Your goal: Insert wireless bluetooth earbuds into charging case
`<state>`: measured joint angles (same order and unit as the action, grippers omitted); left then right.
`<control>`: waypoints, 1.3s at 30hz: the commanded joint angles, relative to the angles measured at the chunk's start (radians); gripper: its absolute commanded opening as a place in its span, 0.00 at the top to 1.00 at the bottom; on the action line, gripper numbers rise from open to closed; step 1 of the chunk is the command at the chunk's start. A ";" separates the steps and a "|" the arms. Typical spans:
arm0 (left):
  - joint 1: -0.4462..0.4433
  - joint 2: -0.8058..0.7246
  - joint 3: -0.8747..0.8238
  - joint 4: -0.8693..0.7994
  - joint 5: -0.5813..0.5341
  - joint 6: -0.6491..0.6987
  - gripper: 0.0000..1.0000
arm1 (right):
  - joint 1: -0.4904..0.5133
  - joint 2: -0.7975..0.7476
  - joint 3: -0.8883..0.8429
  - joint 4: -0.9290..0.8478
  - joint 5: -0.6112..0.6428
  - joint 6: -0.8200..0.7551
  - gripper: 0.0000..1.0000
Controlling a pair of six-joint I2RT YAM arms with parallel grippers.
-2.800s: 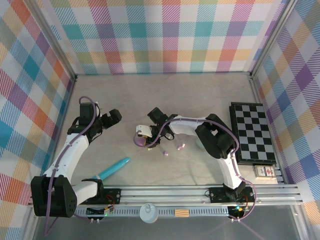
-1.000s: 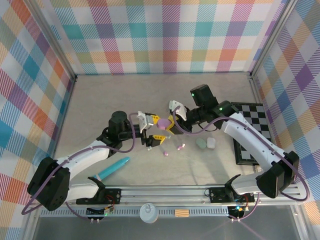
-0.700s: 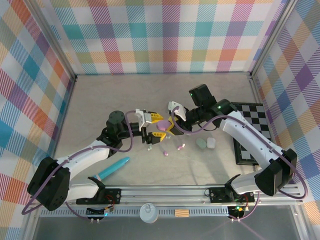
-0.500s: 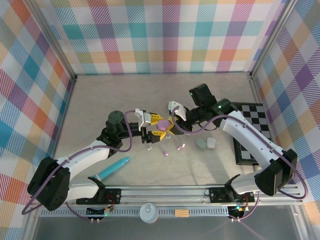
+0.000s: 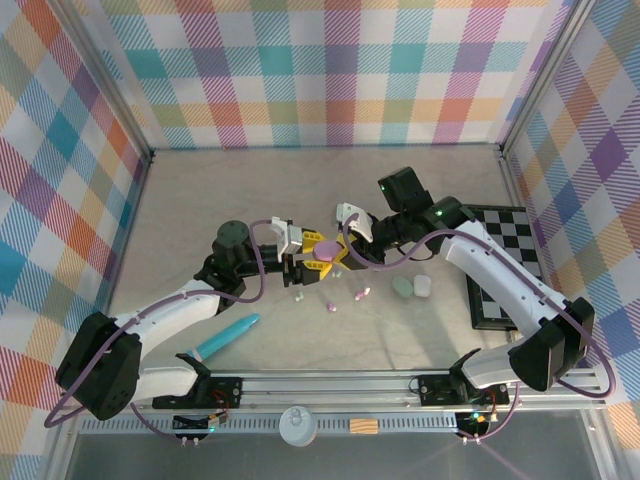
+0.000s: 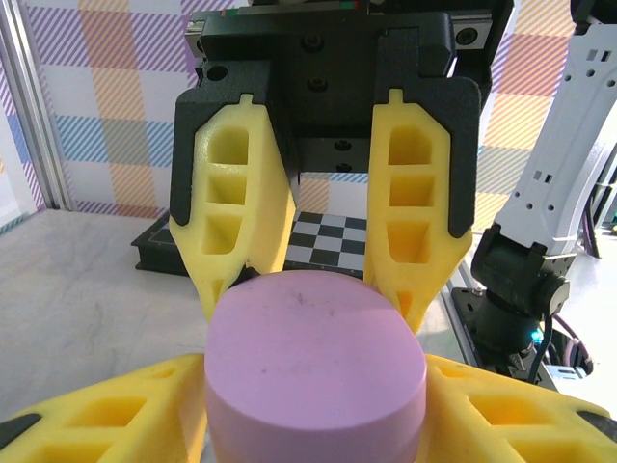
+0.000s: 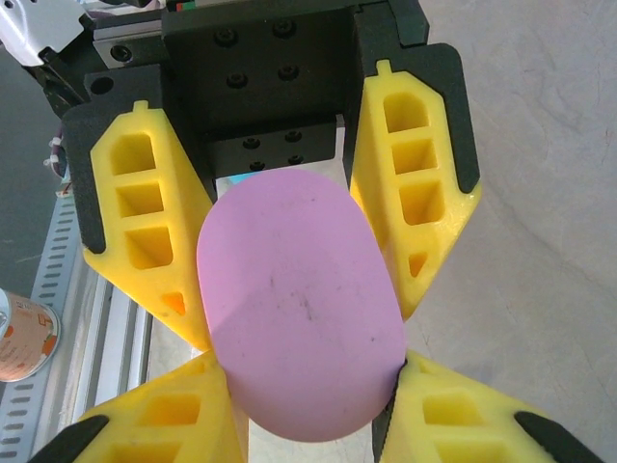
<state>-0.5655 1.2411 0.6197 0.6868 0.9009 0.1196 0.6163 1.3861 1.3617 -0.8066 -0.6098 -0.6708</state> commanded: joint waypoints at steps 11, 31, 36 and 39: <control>-0.005 -0.006 0.014 0.059 0.017 -0.003 0.44 | -0.002 -0.015 0.010 0.040 -0.019 0.003 0.75; 0.012 0.042 -0.005 0.089 -0.023 0.004 0.75 | -0.003 -0.028 -0.059 0.099 -0.013 0.056 0.64; 0.012 0.012 0.009 -0.053 -0.039 0.149 0.74 | -0.049 -0.102 -0.139 0.231 -0.092 0.199 0.42; 0.010 0.014 0.033 -0.194 -0.076 0.279 0.75 | -0.090 -0.145 -0.211 0.369 -0.136 0.367 0.34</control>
<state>-0.5606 1.2705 0.6193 0.6262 0.8532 0.2337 0.5575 1.2953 1.1969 -0.5976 -0.6468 -0.4881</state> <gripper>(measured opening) 0.426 0.640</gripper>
